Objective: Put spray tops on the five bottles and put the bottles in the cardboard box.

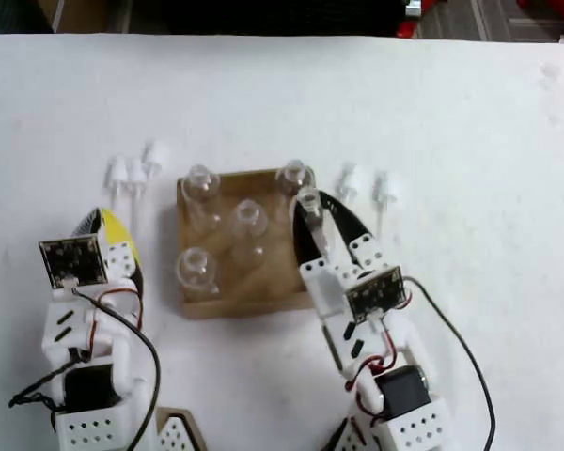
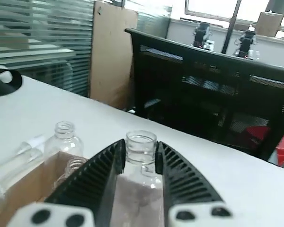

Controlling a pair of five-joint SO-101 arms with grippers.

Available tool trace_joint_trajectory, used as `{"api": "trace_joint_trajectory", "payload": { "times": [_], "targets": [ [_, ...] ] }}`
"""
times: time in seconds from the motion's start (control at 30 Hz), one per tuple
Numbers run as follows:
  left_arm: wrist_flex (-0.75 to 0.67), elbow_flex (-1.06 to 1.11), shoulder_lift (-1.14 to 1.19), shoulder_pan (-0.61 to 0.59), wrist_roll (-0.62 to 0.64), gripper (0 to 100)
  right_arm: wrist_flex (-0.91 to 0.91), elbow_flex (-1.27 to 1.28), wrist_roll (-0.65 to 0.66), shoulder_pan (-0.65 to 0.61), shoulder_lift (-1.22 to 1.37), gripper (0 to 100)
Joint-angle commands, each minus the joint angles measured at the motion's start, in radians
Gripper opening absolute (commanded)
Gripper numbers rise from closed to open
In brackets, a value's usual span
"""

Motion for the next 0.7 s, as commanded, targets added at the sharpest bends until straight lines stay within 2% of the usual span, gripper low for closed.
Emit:
{"api": "trace_joint_trajectory", "payload": {
  "times": [0.0,0.3,0.53,0.67],
  "targets": [
    [-0.035,-0.061,-0.018,0.005,-0.011,3,-0.027,-0.002,0.003,-0.047,-0.012,1.5],
    [-0.035,-0.061,-0.018,0.005,-0.011,3,-0.025,0.051,0.005,-0.051,-0.012,1.5],
    [-0.035,-0.061,-0.018,0.004,-0.011,3,0.142,0.052,0.014,-0.051,-0.012,1.5],
    [-0.035,-0.061,-0.018,0.004,-0.011,3,0.166,0.052,0.014,-0.051,-0.012,1.5]
  ]
}}
